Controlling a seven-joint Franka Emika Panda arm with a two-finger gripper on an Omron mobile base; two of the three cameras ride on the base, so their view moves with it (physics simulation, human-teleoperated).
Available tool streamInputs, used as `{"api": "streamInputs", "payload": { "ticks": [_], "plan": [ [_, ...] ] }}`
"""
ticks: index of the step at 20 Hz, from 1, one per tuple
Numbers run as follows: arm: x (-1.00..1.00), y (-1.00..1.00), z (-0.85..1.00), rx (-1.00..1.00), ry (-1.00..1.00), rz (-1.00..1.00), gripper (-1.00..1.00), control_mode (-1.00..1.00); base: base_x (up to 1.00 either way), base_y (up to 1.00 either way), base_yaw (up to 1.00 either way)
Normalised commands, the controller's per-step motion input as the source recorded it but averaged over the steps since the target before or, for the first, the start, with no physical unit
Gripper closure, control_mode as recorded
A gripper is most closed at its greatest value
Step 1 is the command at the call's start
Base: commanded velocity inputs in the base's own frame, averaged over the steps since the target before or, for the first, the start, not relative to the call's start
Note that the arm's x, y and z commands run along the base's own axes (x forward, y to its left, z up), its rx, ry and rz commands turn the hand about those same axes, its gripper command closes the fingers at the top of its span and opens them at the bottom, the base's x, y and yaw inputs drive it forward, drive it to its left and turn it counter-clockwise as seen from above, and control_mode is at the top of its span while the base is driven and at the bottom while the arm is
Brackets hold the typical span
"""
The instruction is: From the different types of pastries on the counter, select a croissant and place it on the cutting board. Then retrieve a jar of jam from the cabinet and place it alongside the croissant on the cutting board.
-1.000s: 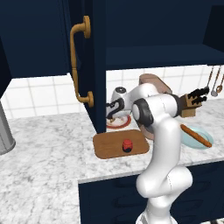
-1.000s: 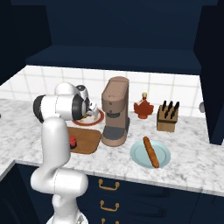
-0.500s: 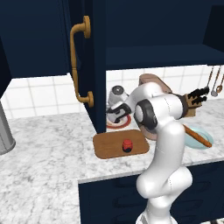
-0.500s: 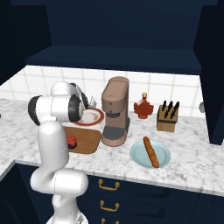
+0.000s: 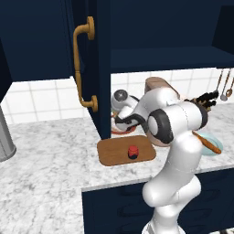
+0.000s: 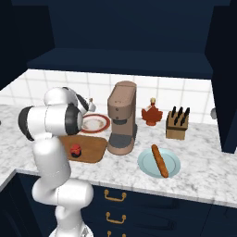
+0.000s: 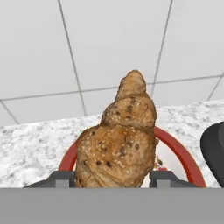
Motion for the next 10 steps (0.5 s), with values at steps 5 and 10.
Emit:
{"api": "streamInputs", "payload": {
  "ticks": [5,10],
  "plan": [
    [-0.52,-0.01,0.39,0.0,0.0,-0.11,1.0,-1.0,0.0,0.0,0.0],
    [-0.53,-0.02,0.15,0.0,0.01,-0.13,1.0,-1.0,0.0,0.0,0.0]
  ]
}}
